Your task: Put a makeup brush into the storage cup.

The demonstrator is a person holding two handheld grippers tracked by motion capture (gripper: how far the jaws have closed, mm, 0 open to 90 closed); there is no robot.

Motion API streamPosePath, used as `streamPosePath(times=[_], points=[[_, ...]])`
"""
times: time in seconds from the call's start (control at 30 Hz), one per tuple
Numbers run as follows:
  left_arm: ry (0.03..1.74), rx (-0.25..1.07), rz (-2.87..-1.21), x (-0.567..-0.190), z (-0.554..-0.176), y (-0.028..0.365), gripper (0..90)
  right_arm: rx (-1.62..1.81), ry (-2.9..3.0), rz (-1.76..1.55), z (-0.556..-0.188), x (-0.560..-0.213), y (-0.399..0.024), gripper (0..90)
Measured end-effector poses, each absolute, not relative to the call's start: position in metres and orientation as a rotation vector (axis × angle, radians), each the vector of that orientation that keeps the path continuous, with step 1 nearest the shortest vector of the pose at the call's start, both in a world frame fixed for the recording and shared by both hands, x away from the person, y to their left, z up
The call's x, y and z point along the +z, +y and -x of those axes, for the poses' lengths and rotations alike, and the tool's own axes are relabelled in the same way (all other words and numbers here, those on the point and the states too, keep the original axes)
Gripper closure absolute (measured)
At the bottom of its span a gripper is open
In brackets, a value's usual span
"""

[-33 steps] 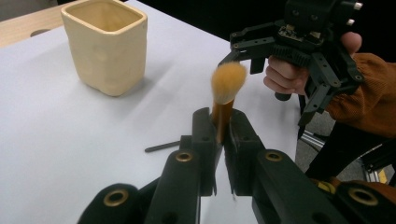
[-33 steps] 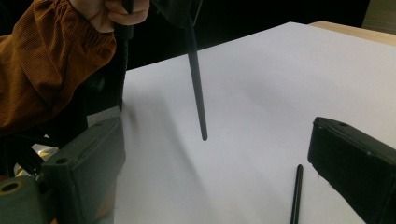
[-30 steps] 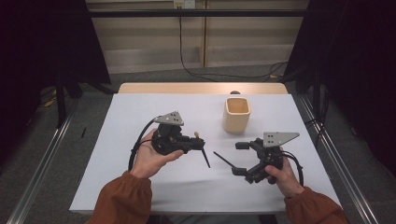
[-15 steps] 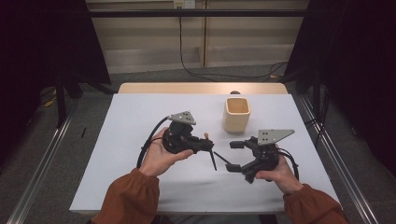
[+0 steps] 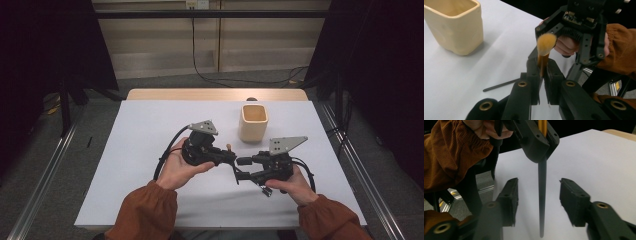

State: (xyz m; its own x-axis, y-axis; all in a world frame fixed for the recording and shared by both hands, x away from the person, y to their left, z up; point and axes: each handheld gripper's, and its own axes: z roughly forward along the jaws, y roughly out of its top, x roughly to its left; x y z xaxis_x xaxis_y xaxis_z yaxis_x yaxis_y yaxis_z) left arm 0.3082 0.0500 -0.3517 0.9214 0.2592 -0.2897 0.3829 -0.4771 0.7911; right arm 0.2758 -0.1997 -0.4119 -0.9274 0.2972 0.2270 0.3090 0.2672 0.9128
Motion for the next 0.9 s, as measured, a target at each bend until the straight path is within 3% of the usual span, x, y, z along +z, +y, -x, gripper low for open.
streamPosePath(times=[0.1,0.27,0.9], points=[[0.461,-0.164,-2.089,-0.353,-0.308,0.051,83.6,-1.791,-2.489,0.579,-0.276,-0.413,-0.196,61.2],[0.457,-0.174,-2.078,-0.356,-0.306,0.055,83.6,-1.783,-2.492,0.580,-0.278,-0.414,-0.191,68.7],[0.461,-0.190,-2.062,-0.362,-0.306,0.054,83.6,-1.786,-2.489,0.594,-0.281,-0.416,-0.184,82.1]])
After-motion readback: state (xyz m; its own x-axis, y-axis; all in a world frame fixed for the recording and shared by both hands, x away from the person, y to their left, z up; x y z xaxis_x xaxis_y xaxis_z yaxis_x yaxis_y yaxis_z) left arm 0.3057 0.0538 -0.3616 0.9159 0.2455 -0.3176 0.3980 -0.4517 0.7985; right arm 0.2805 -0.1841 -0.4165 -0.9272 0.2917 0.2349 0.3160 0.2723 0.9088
